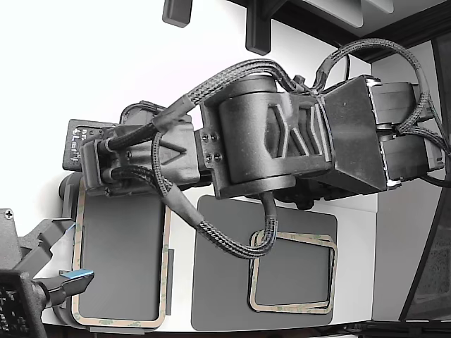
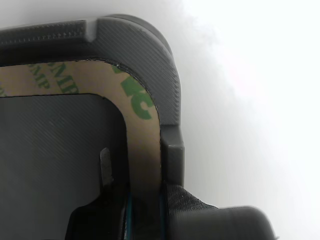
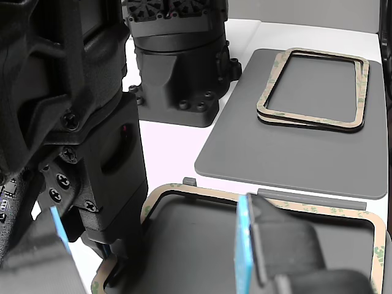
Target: Move top rectangular frame to the holder.
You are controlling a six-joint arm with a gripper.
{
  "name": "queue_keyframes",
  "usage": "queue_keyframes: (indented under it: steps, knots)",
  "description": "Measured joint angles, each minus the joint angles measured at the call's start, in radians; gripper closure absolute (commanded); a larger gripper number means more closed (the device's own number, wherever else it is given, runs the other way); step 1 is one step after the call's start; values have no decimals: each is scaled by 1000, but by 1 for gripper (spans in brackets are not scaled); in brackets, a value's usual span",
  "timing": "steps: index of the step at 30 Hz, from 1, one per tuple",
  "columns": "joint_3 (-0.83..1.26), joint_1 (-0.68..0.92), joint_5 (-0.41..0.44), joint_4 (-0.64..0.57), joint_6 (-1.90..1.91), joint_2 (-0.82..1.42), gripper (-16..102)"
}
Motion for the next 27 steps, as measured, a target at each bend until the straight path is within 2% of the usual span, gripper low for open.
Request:
queue_keyframes:
  steps: [27]
  knots:
    - [-12,0,-2,0,3,5,96]
